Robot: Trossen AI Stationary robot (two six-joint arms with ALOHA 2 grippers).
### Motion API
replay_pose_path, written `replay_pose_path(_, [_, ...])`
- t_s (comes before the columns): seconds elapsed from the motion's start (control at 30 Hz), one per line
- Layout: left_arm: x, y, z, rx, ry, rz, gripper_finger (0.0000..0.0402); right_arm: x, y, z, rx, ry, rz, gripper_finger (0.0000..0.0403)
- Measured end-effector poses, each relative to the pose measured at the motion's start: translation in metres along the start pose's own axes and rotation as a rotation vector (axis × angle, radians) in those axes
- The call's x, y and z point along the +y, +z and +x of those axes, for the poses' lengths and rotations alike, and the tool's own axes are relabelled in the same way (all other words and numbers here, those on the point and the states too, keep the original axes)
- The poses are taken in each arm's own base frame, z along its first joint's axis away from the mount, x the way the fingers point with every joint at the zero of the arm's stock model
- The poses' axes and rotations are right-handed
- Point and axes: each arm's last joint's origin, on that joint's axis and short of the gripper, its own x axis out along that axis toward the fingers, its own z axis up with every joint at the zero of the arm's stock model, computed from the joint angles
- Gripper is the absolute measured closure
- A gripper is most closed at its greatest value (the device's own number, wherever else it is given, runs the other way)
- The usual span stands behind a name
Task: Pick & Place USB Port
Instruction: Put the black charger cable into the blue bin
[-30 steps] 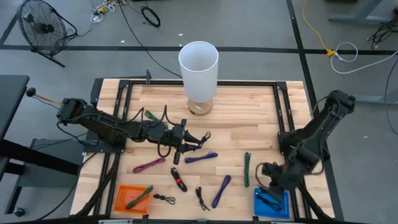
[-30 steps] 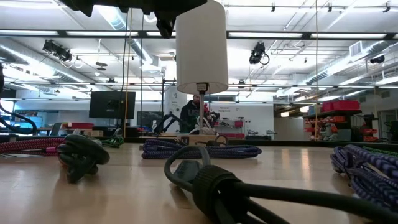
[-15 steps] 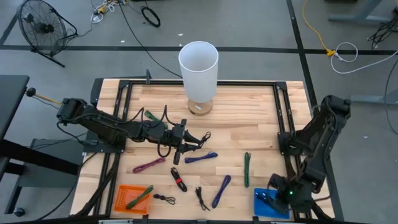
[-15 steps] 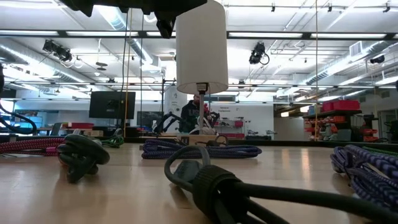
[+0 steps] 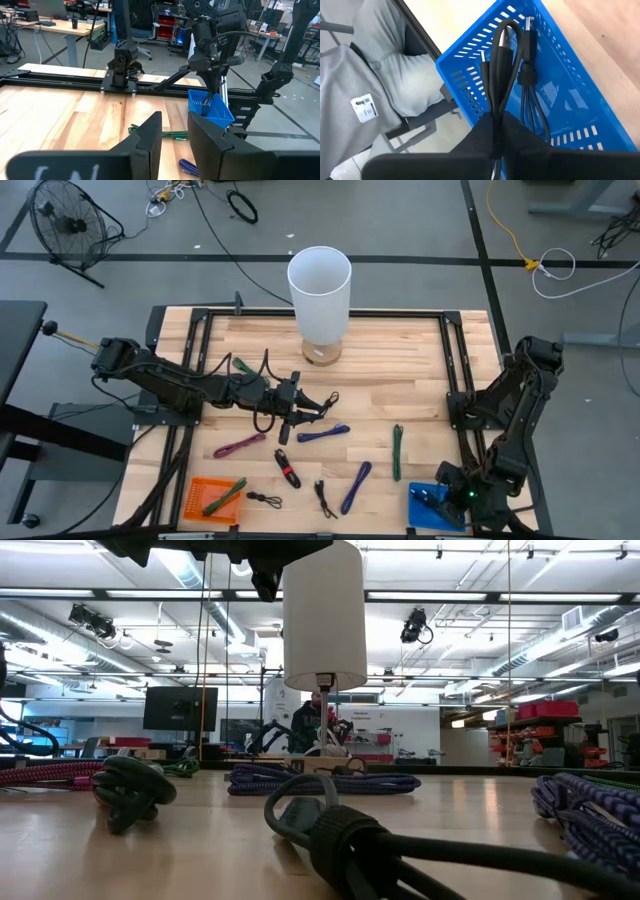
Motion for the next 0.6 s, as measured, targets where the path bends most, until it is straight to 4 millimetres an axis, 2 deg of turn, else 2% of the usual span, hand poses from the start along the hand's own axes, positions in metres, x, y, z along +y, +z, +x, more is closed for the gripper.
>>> replay_pose_path(0.6, [0.0001, 0.0, 0.0, 0.0, 0.0, 0.0, 0.0303, -0.0036, 0.0011, -0.0002, -0.012, -0.036, 0.024, 0.0346])
